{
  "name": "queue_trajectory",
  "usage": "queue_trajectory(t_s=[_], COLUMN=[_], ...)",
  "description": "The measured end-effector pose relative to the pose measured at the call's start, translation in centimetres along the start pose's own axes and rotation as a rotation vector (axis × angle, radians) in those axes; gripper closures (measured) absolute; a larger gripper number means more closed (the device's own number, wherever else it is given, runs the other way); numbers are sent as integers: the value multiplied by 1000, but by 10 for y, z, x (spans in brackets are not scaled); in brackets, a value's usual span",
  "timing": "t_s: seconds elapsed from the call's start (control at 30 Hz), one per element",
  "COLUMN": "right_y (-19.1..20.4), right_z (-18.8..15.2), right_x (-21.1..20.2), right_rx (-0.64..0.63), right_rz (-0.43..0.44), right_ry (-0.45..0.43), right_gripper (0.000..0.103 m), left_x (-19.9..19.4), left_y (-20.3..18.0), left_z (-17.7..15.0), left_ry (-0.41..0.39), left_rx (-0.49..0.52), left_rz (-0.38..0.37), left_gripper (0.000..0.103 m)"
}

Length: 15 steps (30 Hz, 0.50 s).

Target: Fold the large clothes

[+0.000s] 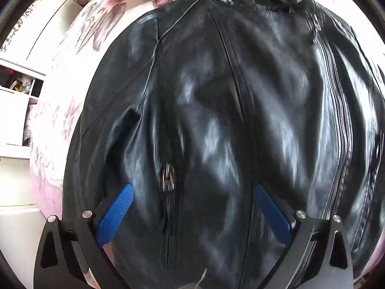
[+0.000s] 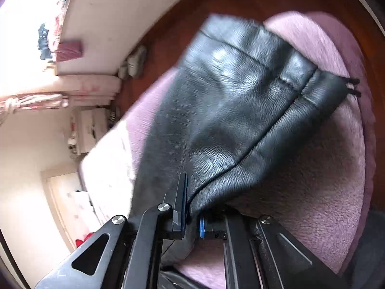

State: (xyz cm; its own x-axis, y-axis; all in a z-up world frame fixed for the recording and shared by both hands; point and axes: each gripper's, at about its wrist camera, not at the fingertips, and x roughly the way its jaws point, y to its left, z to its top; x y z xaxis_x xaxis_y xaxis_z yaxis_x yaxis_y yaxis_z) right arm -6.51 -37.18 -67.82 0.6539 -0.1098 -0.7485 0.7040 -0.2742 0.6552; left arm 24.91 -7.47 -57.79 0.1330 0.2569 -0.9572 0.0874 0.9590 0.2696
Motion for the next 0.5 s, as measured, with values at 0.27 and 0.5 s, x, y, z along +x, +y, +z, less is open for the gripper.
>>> queue_trajectory(t_s=[0.27, 0.5], right_y=[-15, 84], right_z=[3, -20], right_x=[34, 7], right_rx=[90, -180], right_rz=[105, 43], right_ry=[11, -88], right_gripper=[78, 97], left_x=[14, 21], left_y=[11, 42], left_z=[16, 29], left_ry=[2, -24], left_rx=[1, -47], left_rz=[-29, -14], left_gripper=[0, 0])
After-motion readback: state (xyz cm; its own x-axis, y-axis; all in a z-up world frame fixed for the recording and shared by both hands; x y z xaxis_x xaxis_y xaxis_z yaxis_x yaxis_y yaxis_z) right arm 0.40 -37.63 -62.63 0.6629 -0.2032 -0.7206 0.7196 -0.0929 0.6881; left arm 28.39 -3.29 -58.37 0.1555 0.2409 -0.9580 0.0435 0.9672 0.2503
